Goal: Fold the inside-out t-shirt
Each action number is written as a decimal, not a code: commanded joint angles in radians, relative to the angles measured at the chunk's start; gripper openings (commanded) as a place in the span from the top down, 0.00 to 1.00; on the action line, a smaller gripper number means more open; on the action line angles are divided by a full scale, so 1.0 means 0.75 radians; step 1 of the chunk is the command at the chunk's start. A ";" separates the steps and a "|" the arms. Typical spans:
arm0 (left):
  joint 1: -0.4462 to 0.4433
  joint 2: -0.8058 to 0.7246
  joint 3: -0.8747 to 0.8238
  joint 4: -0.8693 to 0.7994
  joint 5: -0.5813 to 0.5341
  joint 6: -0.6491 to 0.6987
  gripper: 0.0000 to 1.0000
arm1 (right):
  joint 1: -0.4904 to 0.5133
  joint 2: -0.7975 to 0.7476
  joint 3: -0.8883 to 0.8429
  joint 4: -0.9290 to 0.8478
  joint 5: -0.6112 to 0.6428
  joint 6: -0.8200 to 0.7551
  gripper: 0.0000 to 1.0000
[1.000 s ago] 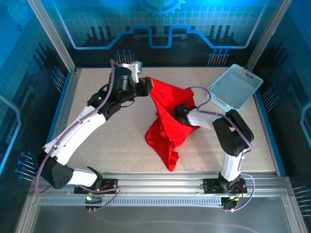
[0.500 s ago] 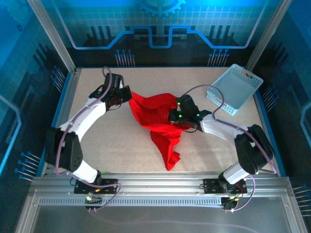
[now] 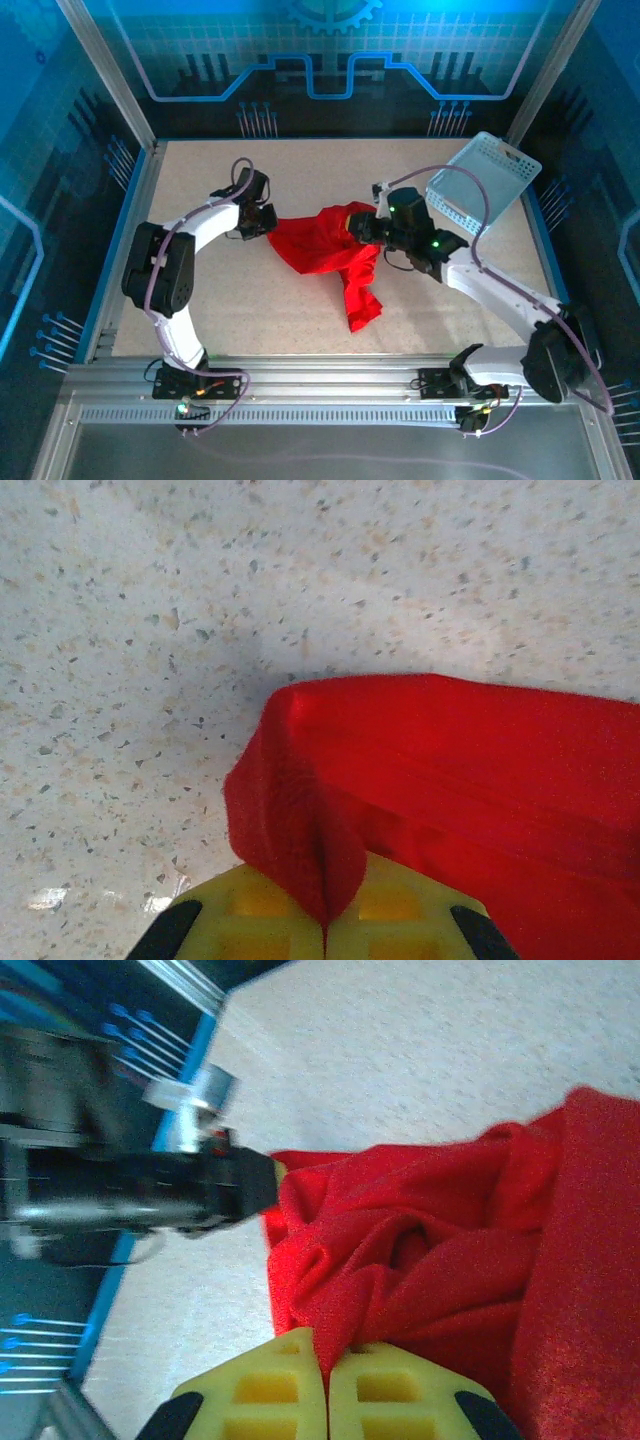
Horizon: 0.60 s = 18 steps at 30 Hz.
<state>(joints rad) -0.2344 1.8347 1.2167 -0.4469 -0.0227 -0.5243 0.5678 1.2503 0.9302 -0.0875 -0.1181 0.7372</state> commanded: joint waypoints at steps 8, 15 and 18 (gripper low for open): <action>-0.049 0.033 -0.126 0.059 -0.090 0.028 1.00 | -0.180 -0.341 0.139 0.166 -0.059 0.132 1.00; -0.090 -0.195 -0.214 0.079 -0.113 0.026 0.68 | -0.202 -0.338 0.070 0.216 0.146 0.217 1.00; -0.225 -0.423 -0.180 0.044 -0.130 0.065 0.37 | -0.136 -0.238 0.059 0.252 0.158 0.207 1.00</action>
<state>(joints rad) -0.3202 1.6852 1.0611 -0.3992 -0.0944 -0.5102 0.4328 1.0214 0.9878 0.0223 -0.0444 0.8719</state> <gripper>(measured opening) 0.596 0.074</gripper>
